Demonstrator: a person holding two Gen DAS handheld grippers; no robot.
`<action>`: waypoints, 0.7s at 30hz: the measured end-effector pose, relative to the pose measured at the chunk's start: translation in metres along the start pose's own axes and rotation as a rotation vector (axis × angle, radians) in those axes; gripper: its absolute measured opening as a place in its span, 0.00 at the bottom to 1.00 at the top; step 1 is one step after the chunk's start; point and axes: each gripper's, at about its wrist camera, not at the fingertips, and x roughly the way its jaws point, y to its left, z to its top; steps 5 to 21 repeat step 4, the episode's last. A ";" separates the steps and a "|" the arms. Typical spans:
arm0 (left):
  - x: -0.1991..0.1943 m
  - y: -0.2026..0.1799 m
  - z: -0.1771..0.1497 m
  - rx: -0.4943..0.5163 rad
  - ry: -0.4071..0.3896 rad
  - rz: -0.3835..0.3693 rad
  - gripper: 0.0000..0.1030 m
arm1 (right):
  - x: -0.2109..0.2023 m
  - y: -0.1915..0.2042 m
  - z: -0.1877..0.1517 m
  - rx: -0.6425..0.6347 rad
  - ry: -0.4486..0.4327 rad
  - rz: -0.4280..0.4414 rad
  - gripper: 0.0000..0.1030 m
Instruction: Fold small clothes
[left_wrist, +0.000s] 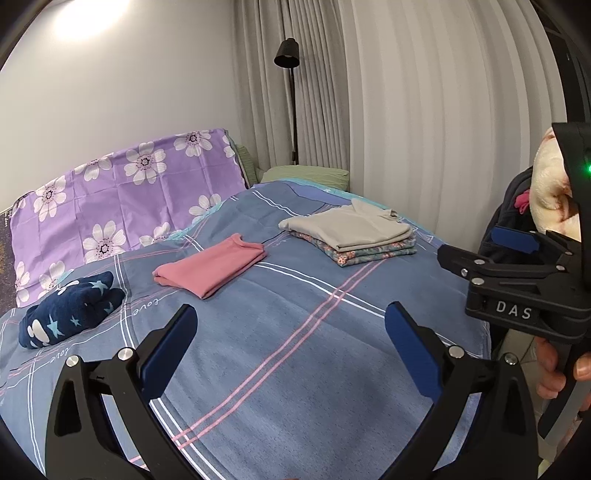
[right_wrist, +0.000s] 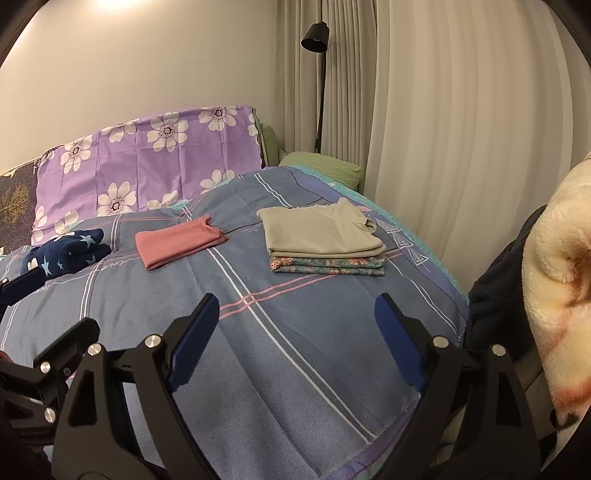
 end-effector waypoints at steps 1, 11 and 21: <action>0.000 0.000 0.000 0.001 0.000 -0.002 0.99 | 0.000 0.000 0.000 -0.001 0.002 0.000 0.86; -0.001 -0.003 -0.001 0.008 0.003 -0.006 0.99 | 0.000 0.000 -0.002 -0.003 0.007 0.000 0.86; -0.001 -0.003 -0.001 0.008 0.003 -0.006 0.99 | 0.000 0.000 -0.002 -0.003 0.007 0.000 0.86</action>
